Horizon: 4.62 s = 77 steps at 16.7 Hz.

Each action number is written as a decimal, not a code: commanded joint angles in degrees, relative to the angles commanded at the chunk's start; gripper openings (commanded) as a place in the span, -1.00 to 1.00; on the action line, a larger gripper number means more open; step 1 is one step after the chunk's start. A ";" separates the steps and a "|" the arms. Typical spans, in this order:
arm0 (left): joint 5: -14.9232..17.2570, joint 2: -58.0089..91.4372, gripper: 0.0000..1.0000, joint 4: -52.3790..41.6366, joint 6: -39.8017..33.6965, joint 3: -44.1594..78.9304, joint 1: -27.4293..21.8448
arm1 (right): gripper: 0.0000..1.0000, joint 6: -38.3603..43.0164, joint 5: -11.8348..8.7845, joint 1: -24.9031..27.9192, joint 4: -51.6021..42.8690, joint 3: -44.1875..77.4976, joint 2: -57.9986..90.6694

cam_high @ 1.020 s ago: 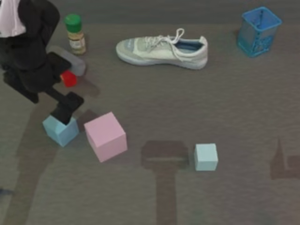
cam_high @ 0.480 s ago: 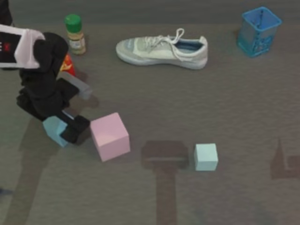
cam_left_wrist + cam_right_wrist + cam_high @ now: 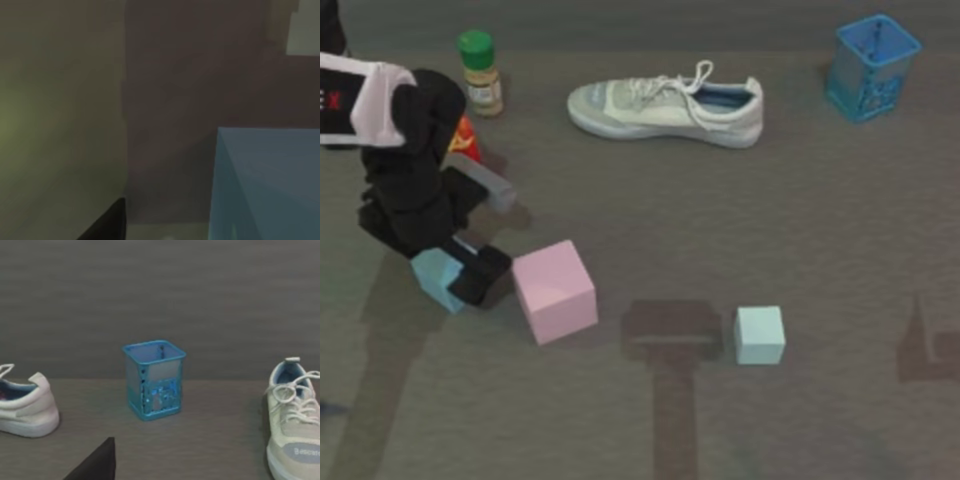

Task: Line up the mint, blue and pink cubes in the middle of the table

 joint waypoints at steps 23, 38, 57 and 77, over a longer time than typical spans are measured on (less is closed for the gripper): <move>0.47 -5.21 -1.00 -10.34 -0.51 5.24 0.86 | 1.00 0.00 0.00 0.00 0.00 0.00 0.00; 0.06 -3.54 -1.00 -17.72 -17.23 14.01 -8.15 | 1.00 0.00 0.00 0.00 0.00 0.00 0.00; -0.83 1.77 -1.00 -24.77 -73.07 27.23 -34.60 | 1.00 0.00 0.00 0.00 0.00 0.00 0.00; -0.82 6.01 0.06 -11.39 -72.92 18.20 -34.59 | 1.00 0.00 0.00 0.00 0.00 0.00 0.00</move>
